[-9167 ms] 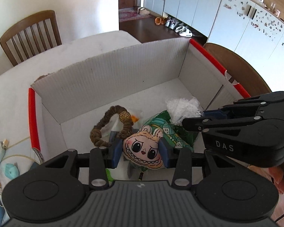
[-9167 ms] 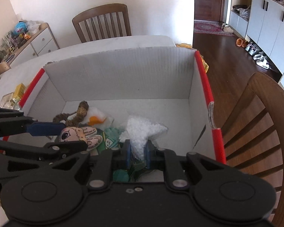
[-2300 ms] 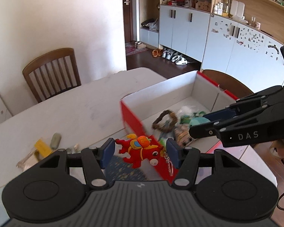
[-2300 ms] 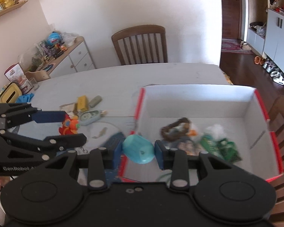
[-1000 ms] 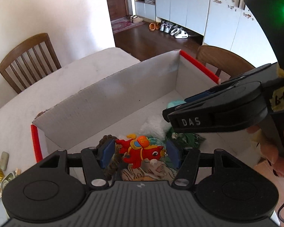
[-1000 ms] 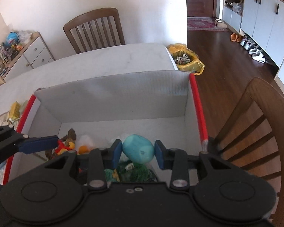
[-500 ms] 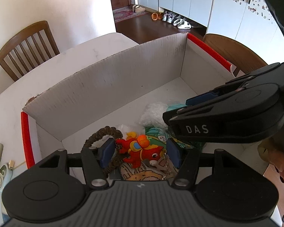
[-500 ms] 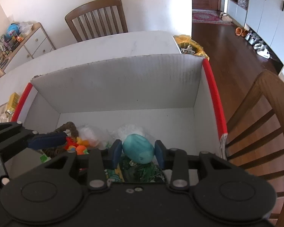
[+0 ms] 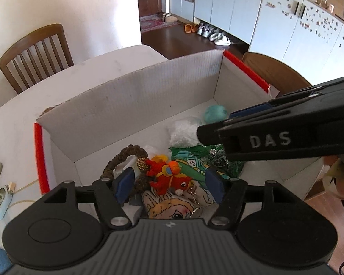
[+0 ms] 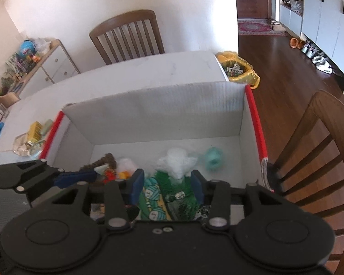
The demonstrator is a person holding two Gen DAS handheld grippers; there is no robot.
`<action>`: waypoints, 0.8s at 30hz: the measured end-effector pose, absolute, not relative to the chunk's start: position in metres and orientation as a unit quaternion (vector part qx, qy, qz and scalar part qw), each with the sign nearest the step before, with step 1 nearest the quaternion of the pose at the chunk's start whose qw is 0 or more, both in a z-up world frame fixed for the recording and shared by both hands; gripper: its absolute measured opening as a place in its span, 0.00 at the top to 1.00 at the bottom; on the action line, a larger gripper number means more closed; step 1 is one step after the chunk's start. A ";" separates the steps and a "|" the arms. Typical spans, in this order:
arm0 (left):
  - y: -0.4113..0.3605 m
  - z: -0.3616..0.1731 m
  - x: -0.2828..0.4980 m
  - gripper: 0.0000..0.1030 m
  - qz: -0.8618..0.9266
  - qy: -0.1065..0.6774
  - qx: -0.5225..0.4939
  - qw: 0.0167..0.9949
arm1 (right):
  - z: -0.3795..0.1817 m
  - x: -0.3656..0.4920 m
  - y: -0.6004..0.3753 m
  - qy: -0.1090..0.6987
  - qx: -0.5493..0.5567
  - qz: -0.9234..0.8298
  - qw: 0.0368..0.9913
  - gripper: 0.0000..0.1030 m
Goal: Organize objects
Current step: 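Open both tools to release the dragon keychain and teal toy in the box, then move both tools back out of the box over the table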
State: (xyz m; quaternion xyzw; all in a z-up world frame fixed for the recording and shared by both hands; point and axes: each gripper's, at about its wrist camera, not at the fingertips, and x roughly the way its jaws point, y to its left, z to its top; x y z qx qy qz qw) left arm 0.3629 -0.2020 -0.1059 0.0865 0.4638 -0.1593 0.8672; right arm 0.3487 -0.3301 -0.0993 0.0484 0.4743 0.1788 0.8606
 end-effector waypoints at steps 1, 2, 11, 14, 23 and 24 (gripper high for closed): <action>-0.200 -0.103 0.361 0.32 -0.159 0.461 0.084 0.869 | -0.096 0.346 -0.330 0.470 0.045 0.180 0.863 0.55; -0.199 -0.101 0.358 0.31 -0.160 0.458 0.082 0.870 | -0.092 0.343 -0.329 0.465 0.041 0.181 0.865 0.55; -0.175 -0.074 0.334 0.31 -0.155 0.429 0.051 0.888 | -0.063 0.321 -0.330 0.427 0.040 0.196 0.882 0.53; -0.164 -0.064 0.326 0.31 -0.148 0.420 0.045 0.894 | -0.053 0.311 -0.329 0.415 0.038 0.203 0.886 0.53; -0.126 -0.031 0.295 0.28 -0.139 0.384 0.032 0.912 | -0.025 0.277 -0.307 0.374 0.010 0.223 0.900 0.47; -0.122 -0.028 0.291 0.24 -0.136 0.379 0.033 0.915 | -0.022 0.273 -0.305 0.370 0.009 0.225 0.901 0.44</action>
